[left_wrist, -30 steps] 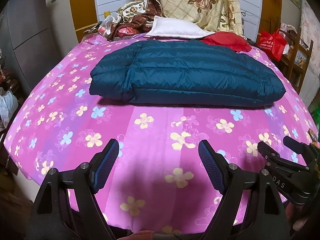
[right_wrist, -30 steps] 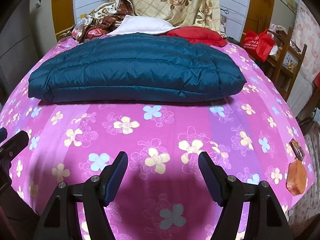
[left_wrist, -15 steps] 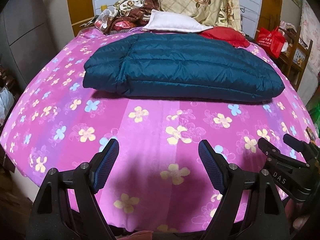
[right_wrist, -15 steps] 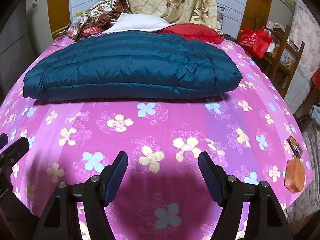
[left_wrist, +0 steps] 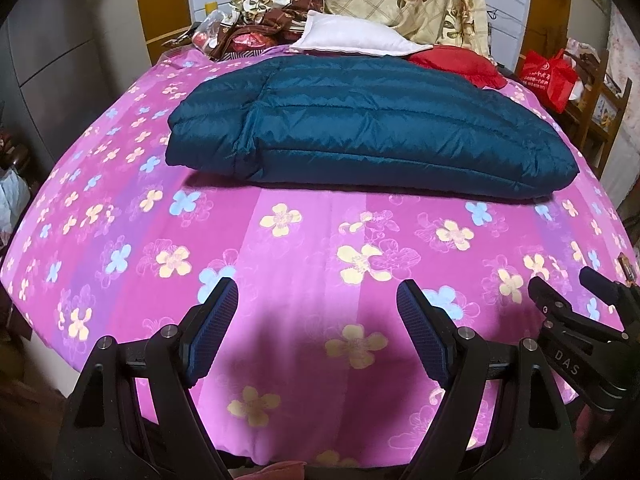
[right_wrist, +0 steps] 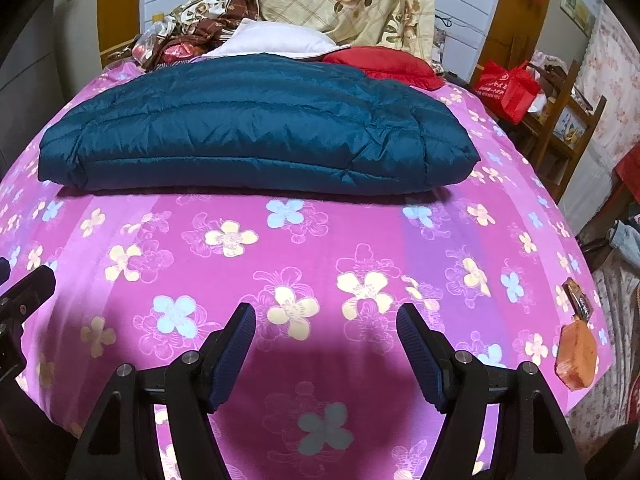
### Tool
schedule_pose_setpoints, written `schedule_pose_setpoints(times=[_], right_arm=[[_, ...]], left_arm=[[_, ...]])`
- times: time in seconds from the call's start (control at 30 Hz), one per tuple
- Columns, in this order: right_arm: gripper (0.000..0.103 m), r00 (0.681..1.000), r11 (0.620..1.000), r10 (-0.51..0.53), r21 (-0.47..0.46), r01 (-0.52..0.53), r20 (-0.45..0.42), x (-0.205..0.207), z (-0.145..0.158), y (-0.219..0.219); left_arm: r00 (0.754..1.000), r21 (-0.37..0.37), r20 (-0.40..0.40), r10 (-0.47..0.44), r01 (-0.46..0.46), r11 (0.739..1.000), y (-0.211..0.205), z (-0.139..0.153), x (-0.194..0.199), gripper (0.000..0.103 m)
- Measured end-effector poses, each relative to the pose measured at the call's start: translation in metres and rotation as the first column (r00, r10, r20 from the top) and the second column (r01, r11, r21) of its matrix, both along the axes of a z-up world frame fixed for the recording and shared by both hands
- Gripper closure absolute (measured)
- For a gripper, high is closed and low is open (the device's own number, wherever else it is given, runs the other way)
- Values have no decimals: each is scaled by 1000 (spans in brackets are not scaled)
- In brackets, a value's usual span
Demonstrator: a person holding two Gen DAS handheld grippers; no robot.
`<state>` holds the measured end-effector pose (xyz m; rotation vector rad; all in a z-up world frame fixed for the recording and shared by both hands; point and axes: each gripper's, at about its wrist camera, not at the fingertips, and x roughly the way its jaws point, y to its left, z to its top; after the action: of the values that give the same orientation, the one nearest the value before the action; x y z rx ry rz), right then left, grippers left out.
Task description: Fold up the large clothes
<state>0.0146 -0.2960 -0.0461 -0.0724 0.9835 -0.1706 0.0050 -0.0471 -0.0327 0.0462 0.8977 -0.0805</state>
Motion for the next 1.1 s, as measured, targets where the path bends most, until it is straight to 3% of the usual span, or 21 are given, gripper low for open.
schedule_pose_setpoints(times=[1.1], right_arm=[[32, 998, 998, -53, 39, 51, 45, -1, 5, -14]], left_arm=[[1000, 19, -24, -20, 20, 1000, -9, -10, -1, 21]])
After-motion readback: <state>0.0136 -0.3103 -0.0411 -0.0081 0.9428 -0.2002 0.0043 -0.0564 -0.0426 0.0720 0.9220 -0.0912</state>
